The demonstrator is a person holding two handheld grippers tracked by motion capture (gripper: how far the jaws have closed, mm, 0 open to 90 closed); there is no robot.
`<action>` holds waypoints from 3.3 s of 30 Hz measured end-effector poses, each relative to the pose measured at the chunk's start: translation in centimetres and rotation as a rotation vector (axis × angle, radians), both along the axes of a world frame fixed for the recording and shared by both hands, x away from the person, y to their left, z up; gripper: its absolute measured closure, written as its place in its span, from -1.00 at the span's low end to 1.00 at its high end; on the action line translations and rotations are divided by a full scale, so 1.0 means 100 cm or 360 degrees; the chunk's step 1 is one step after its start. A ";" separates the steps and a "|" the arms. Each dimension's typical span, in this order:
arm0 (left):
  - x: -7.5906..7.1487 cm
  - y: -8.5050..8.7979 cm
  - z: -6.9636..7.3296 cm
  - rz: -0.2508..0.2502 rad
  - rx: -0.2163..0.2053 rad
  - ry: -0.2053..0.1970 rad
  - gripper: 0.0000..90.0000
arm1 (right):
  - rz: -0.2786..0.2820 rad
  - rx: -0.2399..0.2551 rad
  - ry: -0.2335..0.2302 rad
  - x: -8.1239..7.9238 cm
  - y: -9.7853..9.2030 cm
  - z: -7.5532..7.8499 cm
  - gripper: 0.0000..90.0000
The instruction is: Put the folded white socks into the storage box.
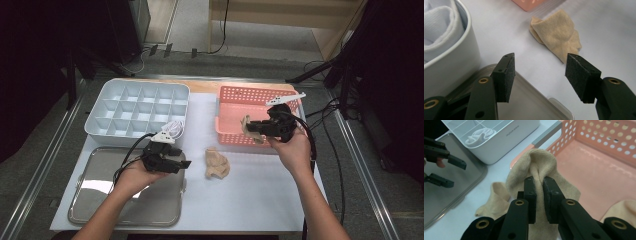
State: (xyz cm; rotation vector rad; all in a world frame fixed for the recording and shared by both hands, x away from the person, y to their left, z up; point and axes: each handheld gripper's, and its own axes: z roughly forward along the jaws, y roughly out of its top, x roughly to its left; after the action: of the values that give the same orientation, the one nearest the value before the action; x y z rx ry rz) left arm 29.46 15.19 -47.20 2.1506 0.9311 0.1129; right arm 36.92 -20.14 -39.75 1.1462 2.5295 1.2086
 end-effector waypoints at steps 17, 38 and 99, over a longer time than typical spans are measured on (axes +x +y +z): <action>0.001 0.000 0.000 -0.0003 -0.0001 0.0003 -0.06 | -0.0004 0.0000 0.0024 -0.032 -0.010 -0.019 0.84; 0.002 -0.006 0.002 -0.0034 0.0016 -0.0013 -0.06 | -0.0131 -0.0022 0.0078 -0.050 -0.043 -0.044 0.83; 0.006 -0.015 0.002 -0.0065 -0.0001 -0.0011 -0.06 | -0.0042 0.0068 0.0067 -0.064 -0.031 -0.057 0.22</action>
State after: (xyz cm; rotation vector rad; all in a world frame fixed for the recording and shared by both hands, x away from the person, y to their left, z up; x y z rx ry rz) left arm 30.09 13.72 -46.99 2.1658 0.8827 0.0998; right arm 30.47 -23.25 -45.49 1.2228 2.5221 1.2512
